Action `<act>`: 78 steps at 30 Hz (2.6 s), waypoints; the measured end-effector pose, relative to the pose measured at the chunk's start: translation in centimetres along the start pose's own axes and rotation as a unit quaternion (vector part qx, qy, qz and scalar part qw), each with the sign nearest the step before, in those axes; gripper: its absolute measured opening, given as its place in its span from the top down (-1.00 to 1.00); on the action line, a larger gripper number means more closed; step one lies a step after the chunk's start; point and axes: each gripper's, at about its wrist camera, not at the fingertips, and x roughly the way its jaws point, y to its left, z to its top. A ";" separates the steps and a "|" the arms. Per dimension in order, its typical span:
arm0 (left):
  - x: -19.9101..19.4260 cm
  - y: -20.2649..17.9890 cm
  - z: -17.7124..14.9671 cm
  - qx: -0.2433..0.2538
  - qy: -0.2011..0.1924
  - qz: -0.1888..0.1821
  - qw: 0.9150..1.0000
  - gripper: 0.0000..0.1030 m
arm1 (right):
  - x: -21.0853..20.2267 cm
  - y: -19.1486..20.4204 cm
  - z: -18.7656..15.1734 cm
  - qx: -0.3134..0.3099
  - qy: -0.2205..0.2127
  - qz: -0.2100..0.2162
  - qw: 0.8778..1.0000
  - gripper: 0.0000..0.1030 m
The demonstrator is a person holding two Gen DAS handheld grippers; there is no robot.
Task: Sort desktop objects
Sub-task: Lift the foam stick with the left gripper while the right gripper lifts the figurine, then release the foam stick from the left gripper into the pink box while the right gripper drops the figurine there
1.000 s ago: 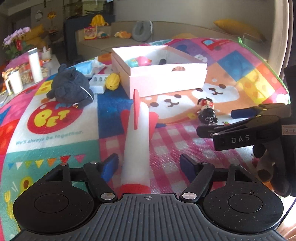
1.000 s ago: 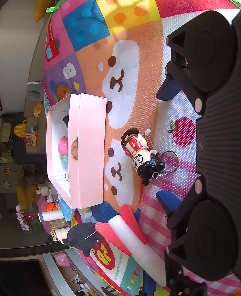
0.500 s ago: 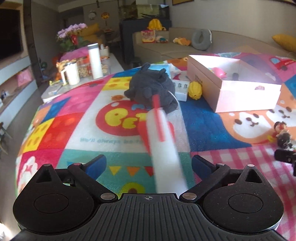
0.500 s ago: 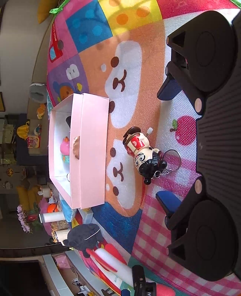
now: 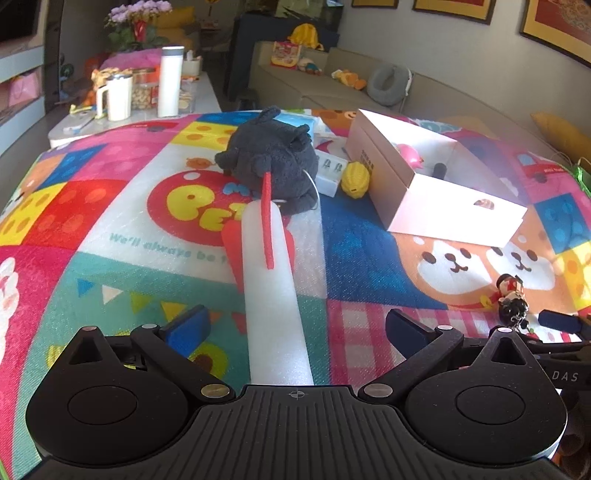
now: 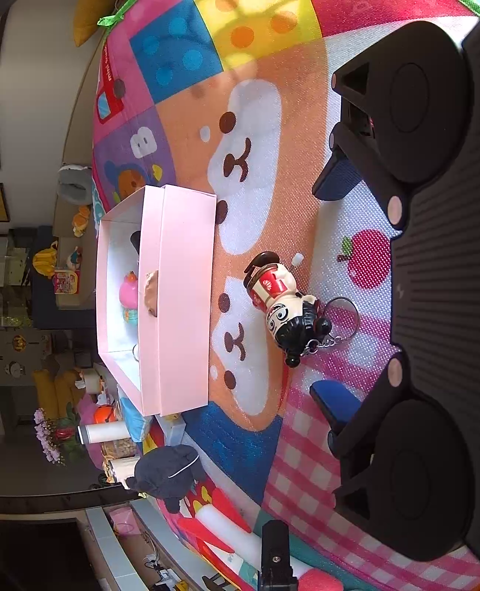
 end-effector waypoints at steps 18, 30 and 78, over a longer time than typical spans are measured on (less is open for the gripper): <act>0.1 -1.0 0.8 0.028 -0.013 0.032 0.999 -0.75 | 0.1 0.9 2.7 0.007 0.007 0.013 1.000 -0.22; -1.5 -2.4 0.2 0.080 -0.031 0.036 0.996 0.39 | -4.2 0.7 2.7 -0.034 -0.008 0.047 0.998 -0.22; 0.5 3.2 1.3 -0.035 -0.057 0.064 0.996 -0.96 | 5.1 10.3 16.2 -0.169 -0.060 0.065 0.982 -0.63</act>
